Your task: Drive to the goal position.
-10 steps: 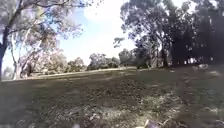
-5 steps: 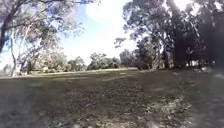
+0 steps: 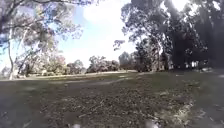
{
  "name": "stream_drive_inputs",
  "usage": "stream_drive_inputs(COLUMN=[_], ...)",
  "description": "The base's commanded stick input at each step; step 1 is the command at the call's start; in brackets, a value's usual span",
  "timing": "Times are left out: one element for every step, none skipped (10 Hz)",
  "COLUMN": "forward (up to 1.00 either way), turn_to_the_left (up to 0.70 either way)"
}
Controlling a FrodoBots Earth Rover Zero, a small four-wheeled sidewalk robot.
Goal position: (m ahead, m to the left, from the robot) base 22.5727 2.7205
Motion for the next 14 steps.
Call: stream_drive_inputs(forward=[0.70, 0.70, 0.70, 0.70, 0.70, 0.70, 0.70, 0.70, 0.70, 0.70, 0.70, 0.70, 0.70, 0.70], turn_to_the_left=[-0.34, -0.34, -0.21, -0.02, 0.00, 0.00, 0.00, 0.00, 0.00, 0.00, 0.00, 0.01, 0.02, 0.06])
